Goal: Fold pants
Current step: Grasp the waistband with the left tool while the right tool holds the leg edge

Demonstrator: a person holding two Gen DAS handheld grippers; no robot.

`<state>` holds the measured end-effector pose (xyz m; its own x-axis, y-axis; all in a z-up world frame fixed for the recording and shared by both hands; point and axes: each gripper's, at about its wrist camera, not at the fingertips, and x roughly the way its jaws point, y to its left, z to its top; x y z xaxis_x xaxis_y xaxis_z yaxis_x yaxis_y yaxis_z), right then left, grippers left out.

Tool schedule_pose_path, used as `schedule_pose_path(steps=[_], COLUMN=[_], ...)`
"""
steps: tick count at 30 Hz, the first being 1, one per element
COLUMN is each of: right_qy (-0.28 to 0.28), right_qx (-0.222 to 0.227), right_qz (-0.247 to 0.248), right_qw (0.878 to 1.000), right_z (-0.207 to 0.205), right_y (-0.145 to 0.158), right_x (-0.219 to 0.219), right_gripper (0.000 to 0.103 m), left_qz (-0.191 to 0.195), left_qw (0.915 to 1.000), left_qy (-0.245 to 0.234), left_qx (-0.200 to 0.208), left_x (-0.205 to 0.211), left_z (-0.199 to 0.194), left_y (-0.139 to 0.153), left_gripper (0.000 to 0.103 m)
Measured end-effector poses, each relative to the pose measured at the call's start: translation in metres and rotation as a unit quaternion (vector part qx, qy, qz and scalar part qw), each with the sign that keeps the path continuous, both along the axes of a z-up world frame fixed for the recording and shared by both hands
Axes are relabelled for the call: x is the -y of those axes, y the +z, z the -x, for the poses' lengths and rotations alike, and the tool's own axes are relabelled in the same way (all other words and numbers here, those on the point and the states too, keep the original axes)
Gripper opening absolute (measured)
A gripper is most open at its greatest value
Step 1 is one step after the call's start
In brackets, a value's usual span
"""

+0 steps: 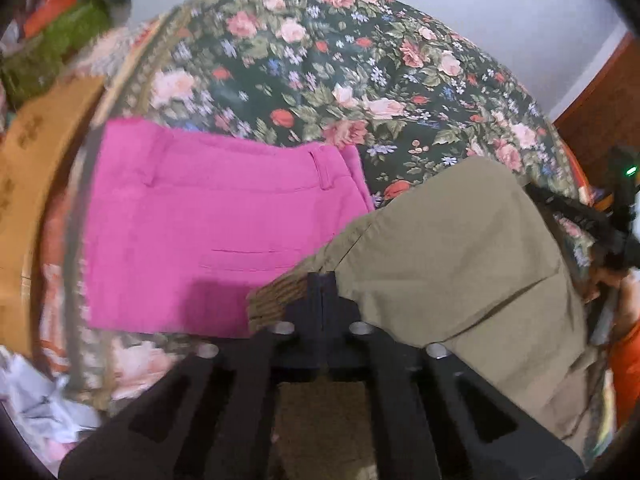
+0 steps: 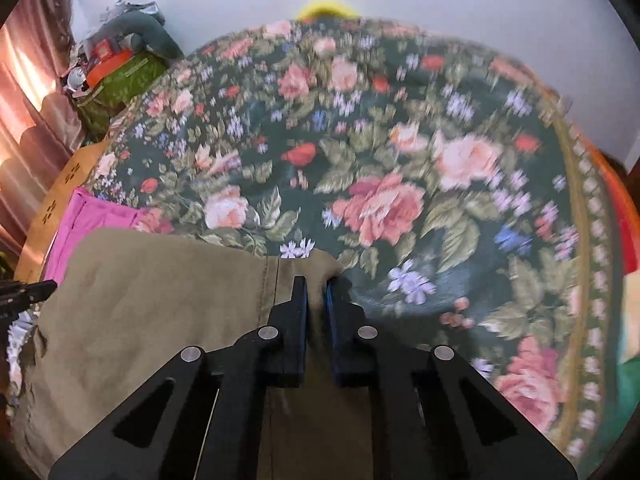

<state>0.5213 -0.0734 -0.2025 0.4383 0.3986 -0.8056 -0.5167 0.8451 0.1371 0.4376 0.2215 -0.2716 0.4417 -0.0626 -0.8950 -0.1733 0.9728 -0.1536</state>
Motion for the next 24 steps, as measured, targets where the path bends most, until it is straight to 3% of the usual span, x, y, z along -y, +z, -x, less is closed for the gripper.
schedule_pose_path(steps=[2,4,5,6,8,9,13,17,18,20,24], right_qy=[0.001,-0.002,-0.004,-0.006,-0.007,-0.007,-0.009,-0.008,-0.007,-0.003,-0.001], right_qx=[0.016,0.023,0.024,0.025,0.027,0.030,0.024,0.009,0.007,0.003,0.005], right_qz=[0.000,-0.006,-0.007,-0.005,0.003,0.011,0.029,0.035,0.036,0.039,0.034], right_qw=[1.000,1.000,1.000,1.000,1.000,0.999,0.999,0.999,0.999,0.999,0.999], right_z=[0.002,0.003,0.003,0.003,0.004,0.004,0.003,0.000,0.000,-0.002,-0.003], right_y=[0.011,0.023,0.026,0.028,0.027,0.025,0.009,-0.008,-0.012,-0.019,-0.020], right_x=[0.005,0.014,0.018,0.022,0.025,0.028,0.029,0.028,0.027,0.024,0.023], right_gripper=[0.007,0.007,0.007,0.007,0.007,0.007,0.007,0.007,0.007,0.007,0.007], left_qz=[-0.006,-0.013,-0.017,-0.018,-0.027,-0.020,0.054,0.104,0.112,0.095,0.102], left_qw=[1.0000,0.9998,0.9994,0.9990,0.9982,0.9983,0.9970,0.9938,0.9930,0.9951,0.9946], left_qy=[-0.005,0.002,0.011,0.017,0.042,0.047,0.049,0.034,0.026,0.015,0.012], left_qx=[-0.001,-0.013,-0.028,-0.036,-0.034,-0.029,-0.025,-0.022,-0.024,-0.023,-0.019], left_x=[-0.001,-0.007,-0.012,-0.015,-0.022,-0.026,-0.034,-0.029,-0.026,-0.014,-0.006], left_z=[0.004,0.005,0.004,0.003,0.003,0.003,-0.006,-0.018,-0.022,-0.028,-0.034], left_y=[0.006,0.005,0.001,-0.003,-0.008,-0.010,-0.019,-0.024,-0.027,-0.029,-0.029], left_gripper=[0.000,0.008,0.028,0.059,0.084,0.086,0.086,0.086,0.083,0.082,0.055])
